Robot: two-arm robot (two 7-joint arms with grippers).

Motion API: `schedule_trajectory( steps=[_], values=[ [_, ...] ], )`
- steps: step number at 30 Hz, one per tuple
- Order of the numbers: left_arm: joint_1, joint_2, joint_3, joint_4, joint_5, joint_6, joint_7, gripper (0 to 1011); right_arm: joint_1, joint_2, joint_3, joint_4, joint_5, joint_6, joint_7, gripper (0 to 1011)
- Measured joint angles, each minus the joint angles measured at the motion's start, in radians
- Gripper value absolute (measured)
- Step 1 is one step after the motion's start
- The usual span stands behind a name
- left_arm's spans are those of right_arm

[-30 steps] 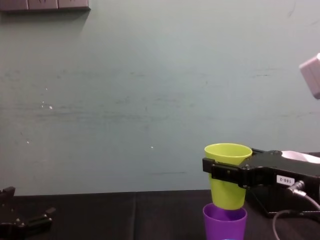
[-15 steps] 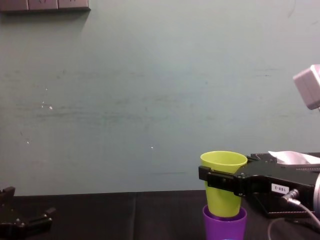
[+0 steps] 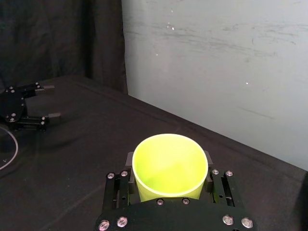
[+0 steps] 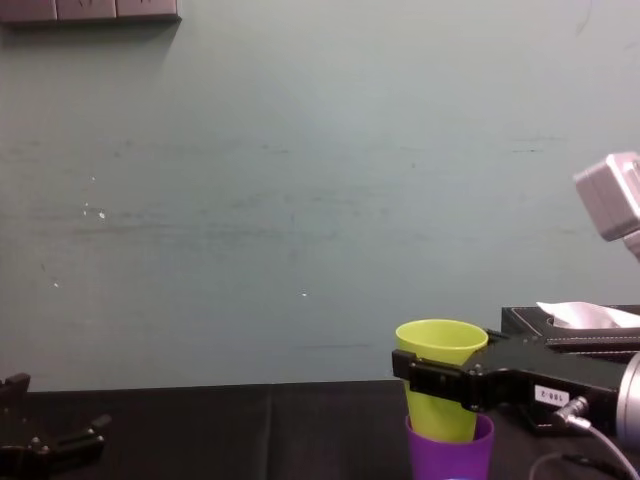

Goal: Stack the three plastic cups sequentially using one hand.

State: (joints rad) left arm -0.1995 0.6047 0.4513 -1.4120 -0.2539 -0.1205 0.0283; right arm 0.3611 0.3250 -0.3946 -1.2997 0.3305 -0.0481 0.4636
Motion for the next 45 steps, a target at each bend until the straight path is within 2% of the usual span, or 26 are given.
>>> schedule_trajectory(
  steps=[18, 41, 45],
  values=[
    [0.0, 0.0, 0.0, 0.0, 0.0, 0.0, 0.0, 1011, -0.007, -0.013, -0.004, 0.054, -0.005, -0.022, 0.006, 752],
    [0.0, 0.0, 0.0, 0.0, 0.0, 0.0, 0.0, 1011, -0.01, -0.018, -0.002, 0.066, -0.004, -0.024, 0.009, 752],
    [0.0, 0.0, 0.0, 0.0, 0.0, 0.0, 0.0, 1011, -0.01, -0.017, -0.002, 0.066, -0.004, -0.024, 0.009, 842]
  ],
)
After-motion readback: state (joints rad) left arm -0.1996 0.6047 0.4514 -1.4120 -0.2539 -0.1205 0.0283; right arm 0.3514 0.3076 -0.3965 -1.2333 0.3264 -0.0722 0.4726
